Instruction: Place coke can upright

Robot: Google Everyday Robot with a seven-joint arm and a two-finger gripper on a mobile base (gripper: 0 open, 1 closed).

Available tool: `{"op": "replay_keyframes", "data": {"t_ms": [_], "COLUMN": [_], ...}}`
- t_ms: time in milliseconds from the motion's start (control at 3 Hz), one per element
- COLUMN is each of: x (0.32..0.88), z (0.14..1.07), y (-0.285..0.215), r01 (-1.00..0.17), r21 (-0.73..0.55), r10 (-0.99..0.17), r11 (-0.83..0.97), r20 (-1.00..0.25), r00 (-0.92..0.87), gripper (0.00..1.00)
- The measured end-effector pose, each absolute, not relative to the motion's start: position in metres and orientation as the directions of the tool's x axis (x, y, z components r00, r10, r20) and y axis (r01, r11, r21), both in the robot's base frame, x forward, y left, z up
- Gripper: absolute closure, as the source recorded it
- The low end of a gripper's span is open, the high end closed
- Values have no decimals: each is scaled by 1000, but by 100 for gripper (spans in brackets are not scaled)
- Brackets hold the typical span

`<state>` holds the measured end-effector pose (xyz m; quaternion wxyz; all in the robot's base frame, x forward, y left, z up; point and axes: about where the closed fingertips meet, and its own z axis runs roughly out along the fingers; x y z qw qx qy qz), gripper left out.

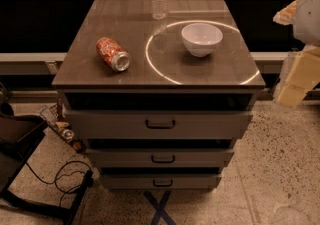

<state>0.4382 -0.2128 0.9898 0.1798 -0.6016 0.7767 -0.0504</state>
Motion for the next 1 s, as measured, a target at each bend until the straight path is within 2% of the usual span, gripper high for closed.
{"op": "replay_keyframes", "data": {"t_ms": [333, 1000], "x": [438, 490], "z": [990, 983], "y": [-213, -200], "r01": [-916, -880], "r21": [-295, -266], "r10": [-953, -900], "r11": [271, 394], "r20": [-219, -307], "r00": [-212, -310], "gripper": [0, 0]}}
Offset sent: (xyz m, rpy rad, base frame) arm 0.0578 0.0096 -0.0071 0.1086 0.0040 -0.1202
